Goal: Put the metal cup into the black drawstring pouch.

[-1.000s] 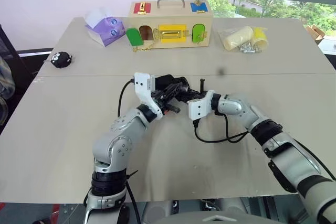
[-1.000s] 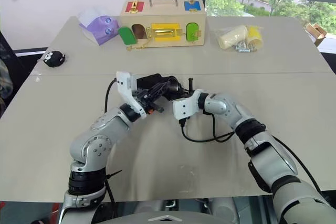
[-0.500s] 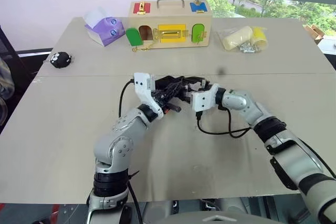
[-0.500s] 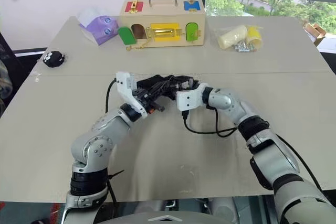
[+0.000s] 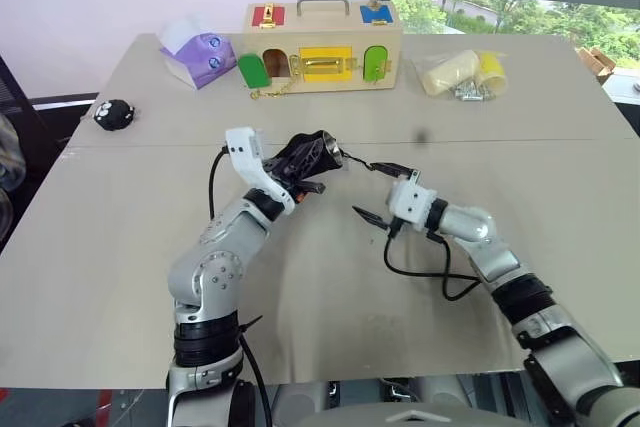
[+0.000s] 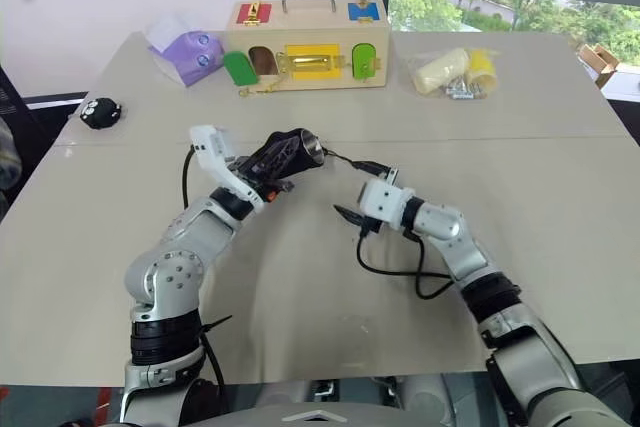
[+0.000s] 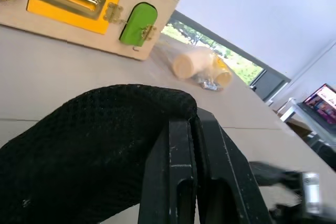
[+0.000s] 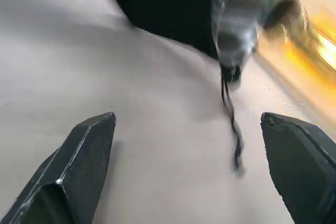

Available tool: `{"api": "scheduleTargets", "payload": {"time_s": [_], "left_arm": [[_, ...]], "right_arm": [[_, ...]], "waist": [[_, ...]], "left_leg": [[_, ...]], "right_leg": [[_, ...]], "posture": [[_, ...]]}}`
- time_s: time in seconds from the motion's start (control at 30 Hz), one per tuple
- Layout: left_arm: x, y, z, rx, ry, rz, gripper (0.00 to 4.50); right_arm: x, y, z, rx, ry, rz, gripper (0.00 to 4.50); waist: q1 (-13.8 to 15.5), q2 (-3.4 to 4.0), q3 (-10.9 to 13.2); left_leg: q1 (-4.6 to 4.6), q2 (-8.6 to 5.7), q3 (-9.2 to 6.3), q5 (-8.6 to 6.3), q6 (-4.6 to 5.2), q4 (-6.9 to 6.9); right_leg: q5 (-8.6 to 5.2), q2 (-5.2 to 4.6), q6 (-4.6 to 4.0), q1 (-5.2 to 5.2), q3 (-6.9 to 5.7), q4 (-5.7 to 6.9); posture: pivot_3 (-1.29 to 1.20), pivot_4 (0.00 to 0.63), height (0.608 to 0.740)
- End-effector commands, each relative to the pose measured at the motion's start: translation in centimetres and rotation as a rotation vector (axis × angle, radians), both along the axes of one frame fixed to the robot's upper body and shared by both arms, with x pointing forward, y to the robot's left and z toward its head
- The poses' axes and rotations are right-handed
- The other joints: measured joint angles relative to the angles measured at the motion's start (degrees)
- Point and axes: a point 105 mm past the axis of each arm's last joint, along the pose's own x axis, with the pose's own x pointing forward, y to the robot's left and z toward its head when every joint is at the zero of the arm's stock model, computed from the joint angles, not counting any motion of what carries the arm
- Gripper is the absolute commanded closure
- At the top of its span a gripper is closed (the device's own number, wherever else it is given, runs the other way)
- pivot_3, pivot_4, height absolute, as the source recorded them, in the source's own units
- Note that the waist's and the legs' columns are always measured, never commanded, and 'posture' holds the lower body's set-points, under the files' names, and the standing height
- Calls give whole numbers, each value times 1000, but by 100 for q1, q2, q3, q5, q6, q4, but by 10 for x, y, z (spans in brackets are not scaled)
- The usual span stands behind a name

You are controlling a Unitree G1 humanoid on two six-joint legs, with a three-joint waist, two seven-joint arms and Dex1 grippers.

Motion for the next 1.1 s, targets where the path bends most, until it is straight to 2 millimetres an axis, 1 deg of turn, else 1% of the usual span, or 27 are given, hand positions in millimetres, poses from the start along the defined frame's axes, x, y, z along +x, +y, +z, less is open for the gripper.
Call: {"api": "scheduleTargets", "payload": {"time_s": [0.03, 0.1, 0.17, 0.23, 0.3, 0.37, 0.43, 0.53, 0.57, 0.6, 0.73, 0.77, 0.8, 0.87, 0.9, 1.03, 1.1], "left_arm": [[-7, 2, 11, -4, -49, -24, 4500], [-9, 3, 9, 6, -43, -28, 4500], [-10, 3, 7, 12, -40, -32, 4500], [-11, 4, 7, 14, -39, -32, 4500], [-12, 4, 7, 16, -38, -29, 4500], [-12, 4, 7, 18, -38, -27, 4500], [-13, 4, 7, 18, -39, -25, 4500], [-13, 5, 7, 20, -41, -18, 4500], [-13, 6, 7, 20, -41, -15, 4500], [-14, 6, 7, 20, -41, -13, 4500], [-15, 4, 6, 21, -36, -15, 4500], [-16, 3, 6, 22, -35, -17, 4500], [-16, 3, 6, 24, -33, -19, 4500], [-15, 3, 6, 25, -32, -20, 4500], [-15, 3, 6, 26, -32, -20, 4500], [-14, 2, 5, 30, -28, -24, 4500], [-15, 2, 5, 30, -27, -26, 4500]], "right_arm": [[24, 8, 28, 171, 109, -73, 29], [38, 9, 31, 201, 160, -116, 29], [48, 8, 31, 195, 184, -141, 29], [55, 8, 23, 160, 230, -154, 29], [59, 7, 7, 120, 313, -175, 29], [59, 5, -10, 78, 405, -181, 29], [54, 4, -26, 16, 460, -157, 29], [45, 4, -36, -23, 487, -117, 29], [44, 4, -38, -22, 494, -116, 545], [43, 4, -39, -20, 495, -114, 803], [46, 2, -35, -4, 476, -138, 2633], [48, 1, -34, -1, 470, -151, 2913], [50, 0, -33, -1, 463, -165, 3552], [54, -4, -31, -6, 440, -192, 4399], [55, -6, -30, -9, 432, -202, 4462], [60, -17, -24, -24, 382, -242, 4462], [61, -23, -17, -7, 353, -264, 4462]], "waist": [[-24, 2, 2], [-31, 2, 2], [-15, 2, 1], [3, 1, 1], [0, 1, 1], [-15, 1, 1], [-30, 2, 1], [-32, 1, 0], [-33, 1, -1], [-37, 1, -1], [-43, 0, -1], [-44, 0, -1], [-44, 0, -1], [-44, 0, -1], [-44, 0, -1], [-38, 1, -1], [-11, 1, -1]], "left_leg": [[1, 0, 0, 1, -2, 0], [2, -1, -1, 1, -2, 0], [2, -2, -2, 1, -1, 0], [-3, -6, -8, 1, -1, -1], [-9, -6, -8, 0, 0, -3], [-12, -6, -7, 0, 0, -5], [-10, -6, -7, 1, 0, -8], [-7, -5, -8, 0, -1, -8], [-5, -5, -10, 0, -1, -8], [0, -5, -10, 0, -1, -8], [12, -5, -9, 0, -1, -8], [14, -5, -9, 0, -1, -8], [15, -5, -9, 0, -2, -8], [18, -5, -9, 1, -2, -8], [18, -5, -9, 1, -2, -8], [19, -5, -9, 1, -2, -7], [18, -5, -10, 1, -2, -7]], "right_leg": [[0, 0, 0, 0, 0, 2], [0, 1, -1, 0, 0, 4], [1, 0, -1, 0, -1, 3], [0, -2, -1, 0, -6, -2], [0, -2, -1, 0, -8, -11], [0, -2, -1, 0, -9, -18], [0, -2, -1, 0, -8, -18], [0, -1, -1, 1, -9, -13], [0, -1, -1, 2, -10, -12], [0, -1, -1, 7, -10, -11], [0, -2, -1, 16, -8, -6], [0, -2, -1, 16, -7, -3], [0, -2, -1, 16, -7, -1], [0, -2, -2, 16, -7, 2], [0, -2, -2, 16, -7, 2], [0, -4, -2, 17, -7, 3], [1, -5, -2, 17, -8, 4]], "posture": [[0, 150, 740], [0, 150, 740], [0, 150, 740], [0, 150, 740], [0, 150, 740], [0, 150, 740], [0, 150, 740], [0, 150, 740], [0, 150, 740], [0, 150, 740], [0, 150, 740], [0, 150, 740], [0, 150, 740], [0, 150, 740], [0, 150, 740], [0, 150, 740], [0, 150, 740]]}}
